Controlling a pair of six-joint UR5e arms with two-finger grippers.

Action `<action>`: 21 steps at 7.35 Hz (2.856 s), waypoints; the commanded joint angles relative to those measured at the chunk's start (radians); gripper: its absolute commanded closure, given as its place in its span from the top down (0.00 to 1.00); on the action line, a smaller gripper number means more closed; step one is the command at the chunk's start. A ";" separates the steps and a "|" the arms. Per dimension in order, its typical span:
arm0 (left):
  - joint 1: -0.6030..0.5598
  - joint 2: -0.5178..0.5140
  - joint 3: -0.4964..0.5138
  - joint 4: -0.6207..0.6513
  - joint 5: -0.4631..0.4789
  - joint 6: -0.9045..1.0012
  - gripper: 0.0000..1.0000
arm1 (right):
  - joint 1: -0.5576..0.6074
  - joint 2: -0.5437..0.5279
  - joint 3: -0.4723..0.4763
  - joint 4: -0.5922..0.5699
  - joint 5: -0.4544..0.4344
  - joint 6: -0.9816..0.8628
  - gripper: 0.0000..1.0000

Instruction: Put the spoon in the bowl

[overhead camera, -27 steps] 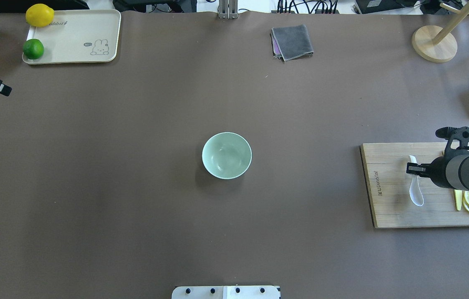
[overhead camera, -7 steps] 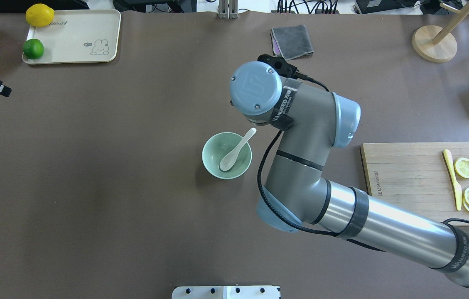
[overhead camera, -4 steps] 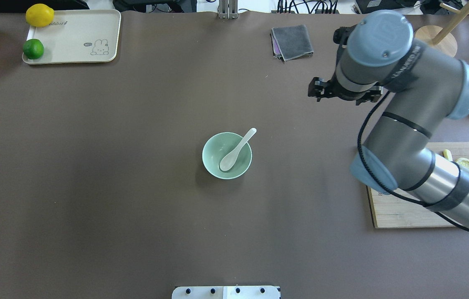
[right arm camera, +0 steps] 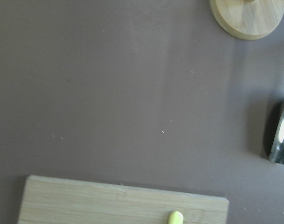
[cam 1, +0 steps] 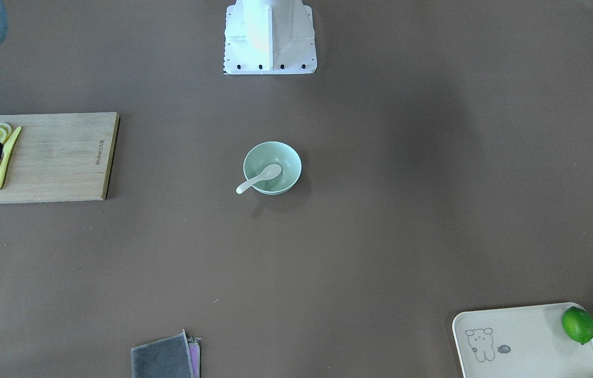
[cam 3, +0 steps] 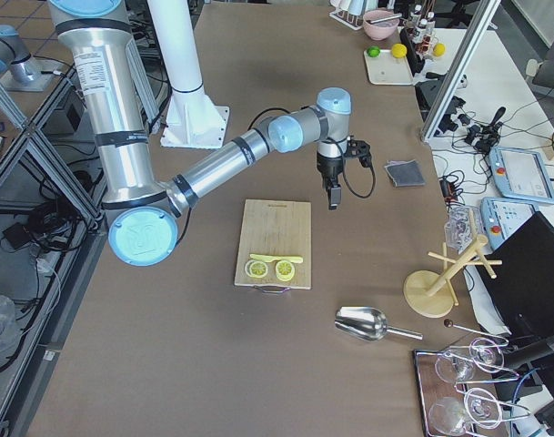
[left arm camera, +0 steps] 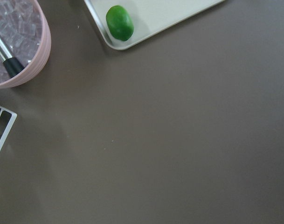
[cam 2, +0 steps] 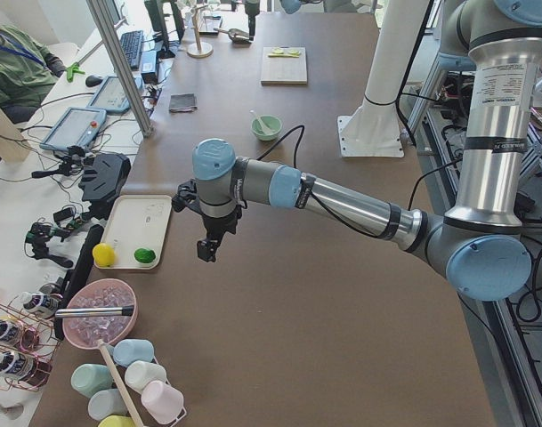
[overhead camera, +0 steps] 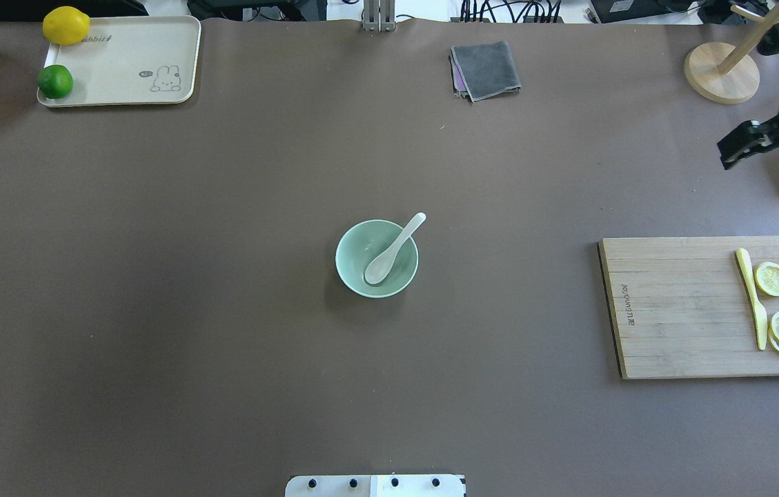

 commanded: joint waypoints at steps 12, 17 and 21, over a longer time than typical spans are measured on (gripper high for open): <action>-0.099 0.110 -0.054 -0.008 0.042 0.016 0.98 | 0.346 -0.316 -0.069 -0.001 0.169 -0.348 1.00; -0.099 0.112 -0.054 -0.008 0.042 0.016 0.98 | 0.343 -0.318 -0.071 -0.001 0.170 -0.348 1.00; -0.098 0.113 -0.052 -0.008 0.040 0.018 0.98 | 0.342 -0.318 -0.070 -0.001 0.170 -0.350 1.00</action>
